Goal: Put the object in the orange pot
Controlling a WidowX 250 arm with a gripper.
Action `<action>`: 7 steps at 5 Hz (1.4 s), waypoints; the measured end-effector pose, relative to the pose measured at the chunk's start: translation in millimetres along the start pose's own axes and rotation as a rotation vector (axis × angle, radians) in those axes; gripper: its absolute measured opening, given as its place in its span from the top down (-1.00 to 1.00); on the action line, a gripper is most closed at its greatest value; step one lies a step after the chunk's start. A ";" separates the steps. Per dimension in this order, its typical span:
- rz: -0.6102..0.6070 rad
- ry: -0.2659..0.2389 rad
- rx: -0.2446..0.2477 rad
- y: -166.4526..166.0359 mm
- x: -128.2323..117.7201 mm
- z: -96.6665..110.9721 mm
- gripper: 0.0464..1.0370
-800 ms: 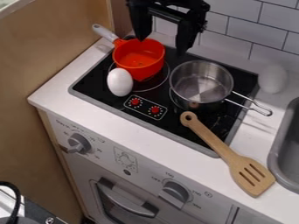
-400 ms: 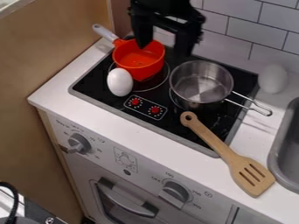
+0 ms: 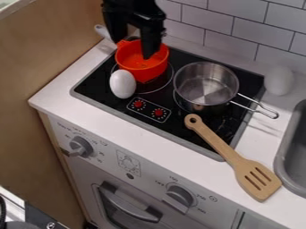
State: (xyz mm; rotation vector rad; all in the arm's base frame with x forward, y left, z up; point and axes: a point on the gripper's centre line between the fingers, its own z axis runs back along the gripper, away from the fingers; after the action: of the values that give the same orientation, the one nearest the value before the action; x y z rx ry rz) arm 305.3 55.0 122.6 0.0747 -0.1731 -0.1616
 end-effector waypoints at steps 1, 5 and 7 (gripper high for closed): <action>0.004 0.024 0.007 4.4 -8.3 -5.4 -0.93; -0.008 -0.094 0.033 -3.9 -18.1 -50.4 -0.93; -0.040 -0.162 0.078 5.4 -17.8 -63.2 -0.93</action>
State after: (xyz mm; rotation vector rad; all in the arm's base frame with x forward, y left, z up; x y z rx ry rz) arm 300.0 67.1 58.1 0.1431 -0.3392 -0.2013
